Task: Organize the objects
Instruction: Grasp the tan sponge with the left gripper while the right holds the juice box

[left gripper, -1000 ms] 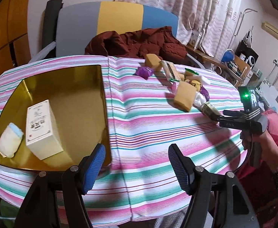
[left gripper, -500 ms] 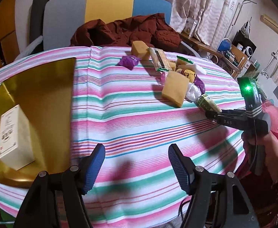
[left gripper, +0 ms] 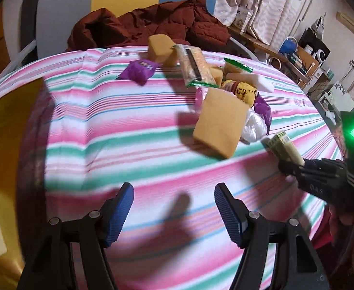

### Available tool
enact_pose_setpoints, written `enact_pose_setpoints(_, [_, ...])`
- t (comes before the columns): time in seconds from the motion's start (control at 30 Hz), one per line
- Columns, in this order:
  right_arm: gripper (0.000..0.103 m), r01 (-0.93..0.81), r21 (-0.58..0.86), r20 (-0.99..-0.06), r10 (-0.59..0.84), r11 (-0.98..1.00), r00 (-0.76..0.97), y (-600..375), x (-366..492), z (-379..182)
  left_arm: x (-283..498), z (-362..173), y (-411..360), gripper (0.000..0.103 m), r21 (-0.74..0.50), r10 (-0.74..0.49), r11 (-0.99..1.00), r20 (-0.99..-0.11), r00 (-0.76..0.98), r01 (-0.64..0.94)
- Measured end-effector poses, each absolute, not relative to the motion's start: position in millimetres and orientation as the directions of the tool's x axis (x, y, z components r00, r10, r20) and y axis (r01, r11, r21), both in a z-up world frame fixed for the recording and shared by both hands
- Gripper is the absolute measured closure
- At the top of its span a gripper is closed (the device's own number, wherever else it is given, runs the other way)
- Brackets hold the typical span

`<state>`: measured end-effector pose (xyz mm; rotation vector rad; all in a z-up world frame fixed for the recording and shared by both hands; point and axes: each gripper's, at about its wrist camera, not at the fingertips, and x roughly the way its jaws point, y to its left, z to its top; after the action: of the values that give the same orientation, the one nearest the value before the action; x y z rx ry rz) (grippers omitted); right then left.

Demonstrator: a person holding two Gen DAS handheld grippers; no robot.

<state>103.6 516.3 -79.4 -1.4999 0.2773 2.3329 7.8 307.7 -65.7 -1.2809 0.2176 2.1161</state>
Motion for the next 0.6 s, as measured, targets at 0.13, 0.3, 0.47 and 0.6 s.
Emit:
enact_pose_setpoints(0.13, [0.07, -0.401, -0.03, -0.912, 0.189, -0.916, -0.364, 518.2, 103.0, -78.6, 1.3, -71.7, 333.3, 0.032, -0.152, 0.431, -0.76, -0.845, -0.316, -0.632])
enact_pose_setpoints(0.3, [0.07, -0.416, -0.016, -0.914, 0.182, -0.909, -0.362, 523.6, 103.4, -79.0, -5.8, -77.7, 361.4, 0.032, -0.114, 0.419, -0.742, -0.848, -0.325, -0.661])
enact_pose_setpoints(0.47, [0.07, -0.42, -0.006, -0.915, 0.174, -0.907, -0.363, 523.8, 103.4, -78.1, -13.6, -79.0, 381.0, 0.031, -0.102, 0.424, -0.734, -0.841, -0.336, -0.671])
enact_pose_setpoints(0.6, [0.07, -0.417, -0.007, -0.914, 0.175, -0.909, -0.365, 522.4, 103.5, -78.0, -17.4, -81.9, 392.2, 0.031, -0.059, 0.404, -0.734, -0.838, -0.366, -0.676])
